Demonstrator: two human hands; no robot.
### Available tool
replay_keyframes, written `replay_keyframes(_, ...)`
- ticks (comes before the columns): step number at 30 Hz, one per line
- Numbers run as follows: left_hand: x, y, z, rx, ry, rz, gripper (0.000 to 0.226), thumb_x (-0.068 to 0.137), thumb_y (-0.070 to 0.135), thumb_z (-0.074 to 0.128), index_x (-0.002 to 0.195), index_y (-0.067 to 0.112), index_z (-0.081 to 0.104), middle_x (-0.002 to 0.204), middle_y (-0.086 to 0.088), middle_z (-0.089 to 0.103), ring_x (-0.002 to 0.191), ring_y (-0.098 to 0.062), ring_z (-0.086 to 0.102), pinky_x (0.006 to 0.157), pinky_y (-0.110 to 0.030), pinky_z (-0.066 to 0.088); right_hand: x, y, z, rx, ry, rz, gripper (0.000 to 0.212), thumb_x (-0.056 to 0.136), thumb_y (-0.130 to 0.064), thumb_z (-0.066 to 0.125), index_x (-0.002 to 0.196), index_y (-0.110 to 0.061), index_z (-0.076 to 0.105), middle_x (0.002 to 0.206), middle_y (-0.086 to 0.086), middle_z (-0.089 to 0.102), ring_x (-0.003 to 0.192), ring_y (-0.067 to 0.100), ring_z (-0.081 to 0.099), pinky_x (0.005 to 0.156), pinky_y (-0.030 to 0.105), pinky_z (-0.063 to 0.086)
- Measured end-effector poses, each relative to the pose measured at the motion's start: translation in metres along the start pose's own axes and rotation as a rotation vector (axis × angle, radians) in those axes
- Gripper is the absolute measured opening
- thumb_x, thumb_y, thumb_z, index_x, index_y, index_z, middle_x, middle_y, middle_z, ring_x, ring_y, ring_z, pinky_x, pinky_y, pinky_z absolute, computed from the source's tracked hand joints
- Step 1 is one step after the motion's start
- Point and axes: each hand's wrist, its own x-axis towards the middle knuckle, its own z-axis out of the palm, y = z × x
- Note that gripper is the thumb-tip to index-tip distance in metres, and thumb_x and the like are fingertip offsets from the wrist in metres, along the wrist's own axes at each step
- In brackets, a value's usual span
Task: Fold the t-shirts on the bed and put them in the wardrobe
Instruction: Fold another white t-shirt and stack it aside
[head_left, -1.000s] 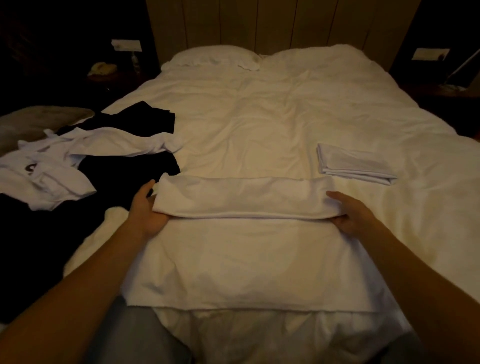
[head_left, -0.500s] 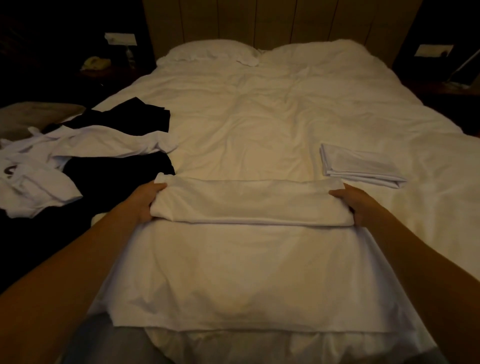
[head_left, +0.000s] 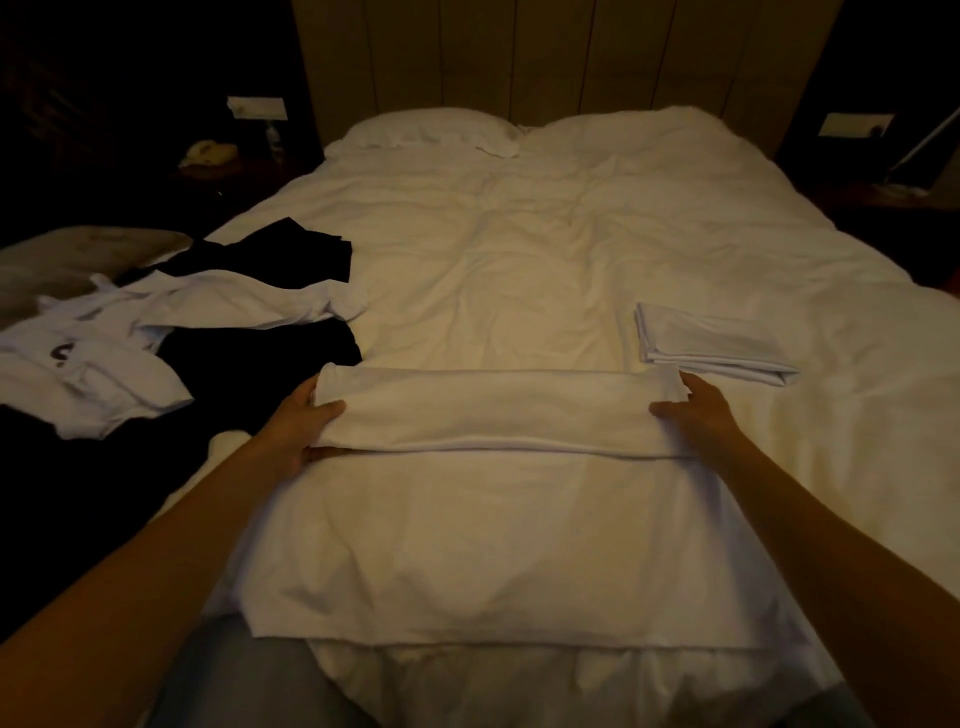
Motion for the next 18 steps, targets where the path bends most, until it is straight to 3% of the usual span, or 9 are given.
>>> replay_keyframes(4,-0.013,-0.006,0.0,0.177,0.125,0.06,0.06,0.094,0.02,0.066,0.147,0.021,0.039,0.144,-0.007,0.045,0.106,-0.028,0.053,0.046,-0.033,0.057,-0.009,-0.002,0.001,-0.141,0.098,0.039,0.059,0.083,-0.009,0.074,0.137,-0.004,0.052,0.125,0.022,0.062,0.113,0.037,0.059,0.094,0.037,0.042)
replay_keyframes(6,-0.015,-0.008,-0.003,0.372,0.161,0.152,0.067,0.09,0.027,0.071,0.147,0.017,0.038,0.141,-0.012,0.048,0.101,-0.031,0.058,0.044,-0.031,0.055,-0.02,-0.003,0.004,-0.239,0.122,-0.006,0.057,0.085,-0.013,0.072,0.137,-0.003,0.051,0.126,0.022,0.061,0.116,0.037,0.057,0.098,0.039,0.041)
replay_keyframes(7,-0.016,-0.009,-0.006,0.499,0.173,0.222,0.07,0.088,0.03,0.072,0.147,0.015,0.037,0.139,-0.014,0.05,0.1,-0.033,0.059,0.048,-0.03,0.054,-0.026,-0.003,0.007,-0.316,0.132,-0.071,0.057,0.085,-0.015,0.073,0.137,-0.002,0.051,0.128,0.023,0.059,0.119,0.038,0.055,0.101,0.039,0.039)
replay_keyframes(10,-0.021,-0.013,-0.012,0.815,0.19,0.368,0.071,0.088,0.034,0.072,0.146,0.012,0.037,0.134,-0.018,0.055,0.111,-0.038,0.057,0.081,-0.039,0.05,-0.043,0.0,0.023,-0.537,0.106,-0.264,0.055,0.091,-0.03,0.065,0.139,-0.005,0.052,0.139,0.022,0.051,0.129,0.038,0.046,0.109,0.038,0.031)
replay_keyframes(12,-0.028,-0.015,-0.008,1.044,0.313,0.423,0.064,0.089,0.037,0.067,0.142,0.014,0.04,0.125,-0.019,0.057,0.11,-0.039,0.057,0.081,-0.045,0.047,-0.053,0.001,0.036,-0.671,0.038,-0.379,0.056,0.095,-0.041,0.055,0.139,-0.006,0.052,0.145,0.02,0.048,0.136,0.036,0.041,0.113,0.039,0.028)
replay_keyframes(14,-0.032,-0.018,0.0,1.21,0.375,0.567,0.056,0.091,0.038,0.06,0.138,0.009,0.048,0.122,-0.021,0.056,0.11,-0.04,0.053,0.082,-0.048,0.047,-0.059,0.003,0.046,-0.79,-0.057,-0.411,0.054,0.1,-0.04,0.049,0.144,-0.009,0.046,0.152,0.016,0.039,0.143,0.032,0.031,0.117,0.037,0.021)
replay_keyframes(16,-0.03,-0.021,0.007,1.247,0.255,0.704,0.062,0.091,0.048,0.044,0.137,0.007,0.052,0.131,-0.022,0.054,0.121,-0.04,0.05,0.096,-0.05,0.044,-0.058,0.01,0.051,-0.848,-0.11,-0.403,0.053,0.103,-0.04,0.042,0.148,-0.012,0.04,0.156,0.013,0.033,0.146,0.03,0.026,0.118,0.035,0.017)
replay_keyframes(18,-0.026,-0.027,0.011,1.263,0.057,0.709,0.072,0.091,0.054,0.027,0.144,0.009,0.047,0.146,-0.019,0.046,0.135,-0.035,0.041,0.11,-0.043,0.034,-0.053,0.014,0.051,-0.861,-0.101,-0.353,0.053,0.103,-0.041,0.038,0.148,-0.014,0.04,0.157,0.013,0.033,0.146,0.028,0.027,0.118,0.035,0.018)
